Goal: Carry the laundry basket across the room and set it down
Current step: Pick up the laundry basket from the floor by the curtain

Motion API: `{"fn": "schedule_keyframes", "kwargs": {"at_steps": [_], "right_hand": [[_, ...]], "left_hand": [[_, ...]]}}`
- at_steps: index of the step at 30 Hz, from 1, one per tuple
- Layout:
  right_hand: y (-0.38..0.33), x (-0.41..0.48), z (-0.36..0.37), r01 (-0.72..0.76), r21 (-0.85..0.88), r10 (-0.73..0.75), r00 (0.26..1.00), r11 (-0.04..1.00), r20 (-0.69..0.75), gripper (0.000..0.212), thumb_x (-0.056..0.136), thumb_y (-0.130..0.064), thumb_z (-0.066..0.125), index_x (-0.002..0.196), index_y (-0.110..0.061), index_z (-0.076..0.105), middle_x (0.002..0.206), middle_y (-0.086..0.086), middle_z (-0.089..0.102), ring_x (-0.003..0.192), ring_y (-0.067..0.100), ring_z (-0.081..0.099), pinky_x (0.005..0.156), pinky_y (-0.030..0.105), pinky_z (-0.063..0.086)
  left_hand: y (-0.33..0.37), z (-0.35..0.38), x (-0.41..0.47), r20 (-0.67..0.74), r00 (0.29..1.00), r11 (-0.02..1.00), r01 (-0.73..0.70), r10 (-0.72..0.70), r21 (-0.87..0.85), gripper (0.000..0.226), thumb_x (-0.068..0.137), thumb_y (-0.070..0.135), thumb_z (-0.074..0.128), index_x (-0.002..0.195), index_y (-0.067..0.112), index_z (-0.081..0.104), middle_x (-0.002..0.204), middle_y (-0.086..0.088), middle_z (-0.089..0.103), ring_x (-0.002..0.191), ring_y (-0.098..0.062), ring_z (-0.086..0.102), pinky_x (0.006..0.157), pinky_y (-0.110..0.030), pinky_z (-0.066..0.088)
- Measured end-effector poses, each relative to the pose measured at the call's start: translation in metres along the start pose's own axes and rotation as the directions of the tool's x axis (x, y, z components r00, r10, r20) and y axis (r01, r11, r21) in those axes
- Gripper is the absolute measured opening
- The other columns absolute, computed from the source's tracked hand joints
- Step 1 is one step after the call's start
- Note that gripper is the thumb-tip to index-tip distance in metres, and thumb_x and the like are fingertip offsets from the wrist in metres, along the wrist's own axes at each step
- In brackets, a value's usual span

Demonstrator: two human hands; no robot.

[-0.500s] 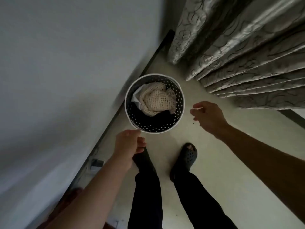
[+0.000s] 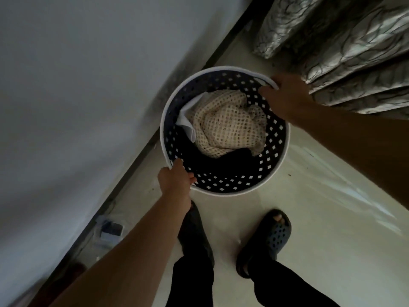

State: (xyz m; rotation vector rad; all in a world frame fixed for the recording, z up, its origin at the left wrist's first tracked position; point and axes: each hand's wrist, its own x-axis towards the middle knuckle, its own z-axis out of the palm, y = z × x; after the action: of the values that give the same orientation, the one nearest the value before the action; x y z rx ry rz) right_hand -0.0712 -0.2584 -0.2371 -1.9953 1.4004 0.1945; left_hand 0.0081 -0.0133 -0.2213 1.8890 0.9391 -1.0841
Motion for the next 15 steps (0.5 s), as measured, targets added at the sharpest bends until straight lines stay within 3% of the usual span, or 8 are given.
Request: {"fn": "schedule_keyframes", "kwargs": {"at_steps": [3,6,8,9,12,15], "right_hand": [[0.003,-0.001,-0.003,-0.012,-0.028,0.012,1.000,1.000,-0.016,0.039,0.089,-0.033,0.051,0.103,-0.001,0.069,0.107,0.022,0.068,0.101,0.035,0.063,0.074,0.036,0.045],[0.004,-0.016,-0.018,-0.046,-0.043,0.047,0.999,0.998,0.022,0.043,0.091,-0.037,0.048,0.104,0.000,0.067,0.111,0.024,0.065,0.104,0.037,0.061,0.078,0.037,0.045],[0.004,-0.034,-0.035,-0.049,-0.013,0.049,0.998,0.999,0.033,0.046,0.092,-0.040,0.047,0.106,-0.001,0.066,0.113,0.023,0.064,0.107,0.038,0.059,0.084,0.040,0.046],[0.005,-0.046,-0.047,-0.060,0.011,0.060,0.998,0.998,0.036,0.047,0.093,-0.042,0.046,0.107,-0.001,0.066,0.114,0.023,0.065,0.107,0.038,0.059,0.088,0.042,0.047],[0.002,-0.089,-0.091,-0.089,0.078,0.088,0.996,0.993,0.010,0.053,0.096,-0.042,0.040,0.097,0.003,0.068,0.103,0.024,0.068,0.099,0.037,0.062,0.085,0.042,0.048],[-0.006,-0.139,-0.141,-0.137,0.144,0.141,0.990,0.980,-0.017,0.053,0.096,-0.041,0.039,0.088,0.001,0.070,0.092,0.025,0.069,0.092,0.039,0.064,0.079,0.042,0.047]], "left_hand": [[0.000,0.001,-0.003,-0.013,1.000,1.000,-0.016,0.016,-0.003,0.042,0.095,0.028,0.050,0.126,0.001,0.055,0.081,-0.009,0.060,0.060,-0.018,0.057,0.086,-0.041,0.055],[0.008,-0.005,-0.021,-0.060,0.996,0.996,-0.068,0.072,0.059,0.042,0.095,0.030,0.047,0.125,0.002,0.056,0.098,-0.013,0.062,0.065,-0.020,0.061,0.065,-0.034,0.054],[0.016,-0.015,-0.041,-0.083,0.989,0.989,-0.112,0.120,0.101,0.041,0.094,0.028,0.047,0.123,0.001,0.058,0.110,-0.019,0.066,0.088,-0.029,0.069,0.067,-0.033,0.053],[0.020,-0.021,-0.054,-0.076,0.987,0.983,-0.135,0.145,0.123,0.037,0.094,0.025,0.046,0.117,-0.001,0.060,0.107,-0.019,0.067,0.092,-0.030,0.069,0.066,-0.032,0.054],[0.031,-0.044,-0.106,-0.025,0.970,0.955,-0.231,0.240,0.185,0.023,0.093,0.017,0.045,0.078,0.005,0.057,0.072,-0.009,0.056,0.059,-0.019,0.055,0.047,-0.024,0.044],[0.035,-0.069,-0.164,-0.016,0.939,0.920,-0.333,0.344,0.207,0.024,0.090,0.021,0.046,0.068,0.012,0.046,0.069,-0.009,0.047,0.062,-0.020,0.047,0.057,-0.031,0.039]]}}
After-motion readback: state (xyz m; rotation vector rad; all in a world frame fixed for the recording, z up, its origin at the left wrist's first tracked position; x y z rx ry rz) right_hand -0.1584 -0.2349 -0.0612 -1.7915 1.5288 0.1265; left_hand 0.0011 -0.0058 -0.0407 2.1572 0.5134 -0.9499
